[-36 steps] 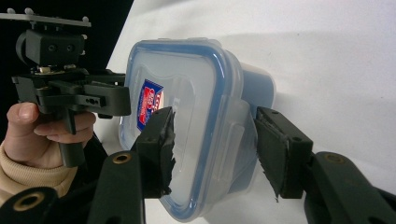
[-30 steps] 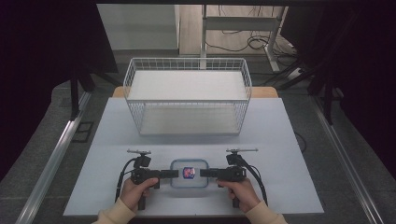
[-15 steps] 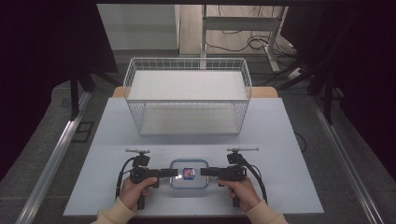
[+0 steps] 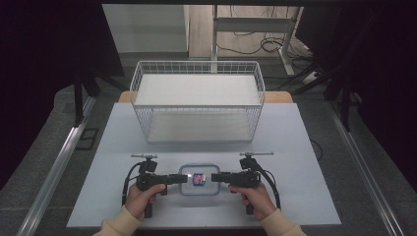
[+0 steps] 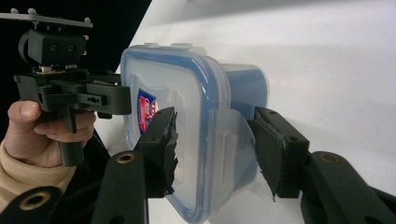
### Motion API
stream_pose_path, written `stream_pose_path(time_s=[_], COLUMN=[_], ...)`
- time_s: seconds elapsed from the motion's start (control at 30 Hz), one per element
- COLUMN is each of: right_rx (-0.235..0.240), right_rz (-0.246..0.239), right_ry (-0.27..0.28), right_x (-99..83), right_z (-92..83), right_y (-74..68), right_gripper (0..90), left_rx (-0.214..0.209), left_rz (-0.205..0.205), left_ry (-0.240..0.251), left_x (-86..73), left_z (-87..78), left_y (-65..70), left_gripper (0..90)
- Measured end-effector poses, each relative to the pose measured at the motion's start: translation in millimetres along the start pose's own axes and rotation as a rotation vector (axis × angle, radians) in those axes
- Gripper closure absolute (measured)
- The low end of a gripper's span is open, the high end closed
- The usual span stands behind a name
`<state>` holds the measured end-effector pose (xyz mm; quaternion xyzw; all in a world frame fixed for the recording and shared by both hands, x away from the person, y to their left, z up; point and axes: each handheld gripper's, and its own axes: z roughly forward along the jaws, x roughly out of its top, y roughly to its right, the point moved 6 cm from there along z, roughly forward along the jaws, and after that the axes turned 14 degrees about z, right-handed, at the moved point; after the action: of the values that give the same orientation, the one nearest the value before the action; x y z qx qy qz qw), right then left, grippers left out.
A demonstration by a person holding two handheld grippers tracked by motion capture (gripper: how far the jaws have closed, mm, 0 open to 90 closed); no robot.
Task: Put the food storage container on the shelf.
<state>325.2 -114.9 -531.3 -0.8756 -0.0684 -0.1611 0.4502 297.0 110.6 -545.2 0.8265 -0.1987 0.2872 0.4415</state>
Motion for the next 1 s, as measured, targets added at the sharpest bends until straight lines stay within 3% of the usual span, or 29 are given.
stream_pose_path(time_s=[0.47,1.0], right_rx=[0.004,0.015], right_rz=[-0.03,-0.106], right_ry=[0.017,0.062], right_x=[16.9,62.1], right_z=[-6.1,-22.0], right_y=[-6.8,-43.4], right_gripper=[50.8,50.8], left_rx=[0.009,0.032], left_rz=[0.032,0.1], left_ry=[0.018,0.069], left_x=[21.5,77.5], left_z=[-2.1,-22.9], left_y=[2.9,15.4], left_gripper=[52.7,52.7])
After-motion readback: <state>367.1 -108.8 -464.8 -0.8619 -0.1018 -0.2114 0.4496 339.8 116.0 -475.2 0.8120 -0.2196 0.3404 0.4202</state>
